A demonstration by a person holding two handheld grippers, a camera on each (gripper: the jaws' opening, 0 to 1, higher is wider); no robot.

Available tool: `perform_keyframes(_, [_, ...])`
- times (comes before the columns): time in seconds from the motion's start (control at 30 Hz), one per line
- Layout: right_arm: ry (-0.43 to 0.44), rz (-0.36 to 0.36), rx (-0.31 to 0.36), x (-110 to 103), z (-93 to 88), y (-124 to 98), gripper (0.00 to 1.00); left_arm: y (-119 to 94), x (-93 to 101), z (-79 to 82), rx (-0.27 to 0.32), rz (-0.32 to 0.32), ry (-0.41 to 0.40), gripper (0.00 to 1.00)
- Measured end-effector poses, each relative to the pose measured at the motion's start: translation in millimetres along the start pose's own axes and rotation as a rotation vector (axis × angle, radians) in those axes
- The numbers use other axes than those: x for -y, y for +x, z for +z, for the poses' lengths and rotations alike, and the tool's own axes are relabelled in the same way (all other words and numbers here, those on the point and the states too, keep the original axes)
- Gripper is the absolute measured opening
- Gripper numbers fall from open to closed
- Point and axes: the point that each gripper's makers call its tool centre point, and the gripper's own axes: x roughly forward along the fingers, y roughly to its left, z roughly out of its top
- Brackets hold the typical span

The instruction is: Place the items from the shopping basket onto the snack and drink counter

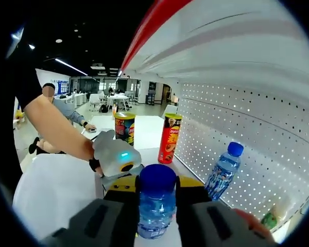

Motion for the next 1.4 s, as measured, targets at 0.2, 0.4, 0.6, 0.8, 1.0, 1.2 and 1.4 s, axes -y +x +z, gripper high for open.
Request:
perform_keyframes(0.2, [0.004, -0.009, 0.014, 0, 6.2, -3, 0.29, -2, 0.1, -0.9, -0.012, 0.034, -0.008, 0.49])
perform_keyframes(0.4, [0.009, -0.017, 0.011, 0, 6.0, -9, 0.34, -7, 0.8, -6.0, -0.038, 0.049, -0.007, 0.5])
perform_keyframes(0.6, [0.022, -0.033, 0.029, 2, 9.5, -11, 0.35, -17, 1.8, -4.6, -0.03, 0.075, 0.001, 0.52])
perform_keyframes(0.8, [0.074, -0.044, 0.073, -1, 13.9, -20, 0.36, -27, 6.3, -5.2, -0.031, 0.086, -0.017, 0.58])
perform_keyframes(1.0, [0.076, -0.049, 0.028, -7, 4.2, -27, 0.36, -41, 7.6, -0.4, -0.012, 0.109, -0.032, 0.6])
perform_keyframes(1.2, [0.121, -0.088, 0.03, -8, -2.7, -41, 0.36, -52, 16.5, 1.6, -0.014, 0.114, -0.033, 0.64])
perform_keyframes(1.4, [0.108, -0.152, 0.015, -5, -10.3, -60, 0.37, -73, 20.8, 10.6, -0.001, 0.137, -0.046, 0.69])
